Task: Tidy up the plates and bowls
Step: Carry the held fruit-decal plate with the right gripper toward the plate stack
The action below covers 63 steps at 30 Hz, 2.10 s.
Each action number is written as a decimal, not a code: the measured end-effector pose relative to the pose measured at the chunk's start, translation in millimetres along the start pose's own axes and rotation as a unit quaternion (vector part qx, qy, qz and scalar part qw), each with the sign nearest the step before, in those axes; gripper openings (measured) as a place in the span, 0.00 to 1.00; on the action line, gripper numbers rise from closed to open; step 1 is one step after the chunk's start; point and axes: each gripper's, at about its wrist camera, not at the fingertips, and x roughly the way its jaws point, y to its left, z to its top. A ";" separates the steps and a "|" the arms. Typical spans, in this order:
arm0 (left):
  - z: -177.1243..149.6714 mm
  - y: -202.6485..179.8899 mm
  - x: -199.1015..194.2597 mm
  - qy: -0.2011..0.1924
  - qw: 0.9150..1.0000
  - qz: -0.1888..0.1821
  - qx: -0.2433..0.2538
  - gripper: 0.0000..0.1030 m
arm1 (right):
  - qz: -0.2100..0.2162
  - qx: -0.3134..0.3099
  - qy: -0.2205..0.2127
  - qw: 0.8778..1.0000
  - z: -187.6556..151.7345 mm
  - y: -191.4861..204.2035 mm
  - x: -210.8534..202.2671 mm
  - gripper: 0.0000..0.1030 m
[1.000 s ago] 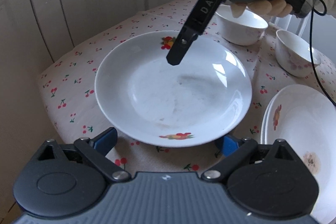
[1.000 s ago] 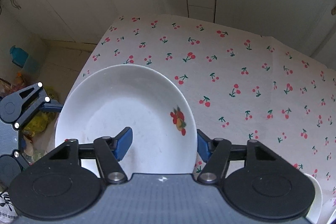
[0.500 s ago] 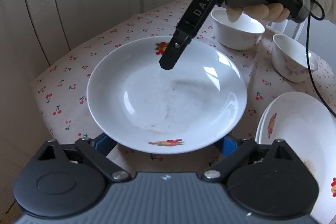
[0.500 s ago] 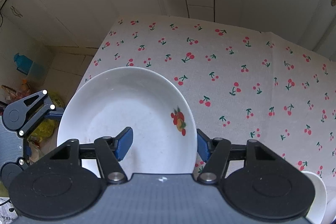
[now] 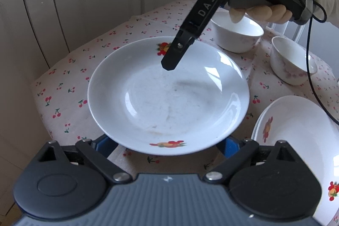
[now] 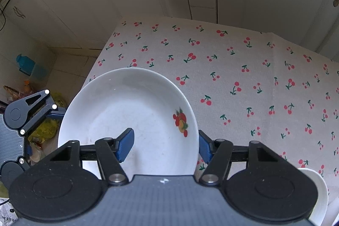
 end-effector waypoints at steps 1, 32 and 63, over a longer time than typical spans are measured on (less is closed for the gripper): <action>0.7 -0.5 -1.3 -0.001 1.000 0.001 0.001 0.94 | 0.000 -0.001 -0.002 1.000 -0.5 0.5 -1.2 0.67; 0.6 -88.4 -81.1 -0.001 1.000 0.019 0.010 0.94 | 0.023 -0.018 -0.047 0.998 -78.6 44.3 -92.7 0.67; -53.4 -172.4 -88.9 0.028 1.000 -0.008 -0.004 0.94 | 0.022 -0.016 -0.009 1.000 -177.4 67.6 -97.3 0.67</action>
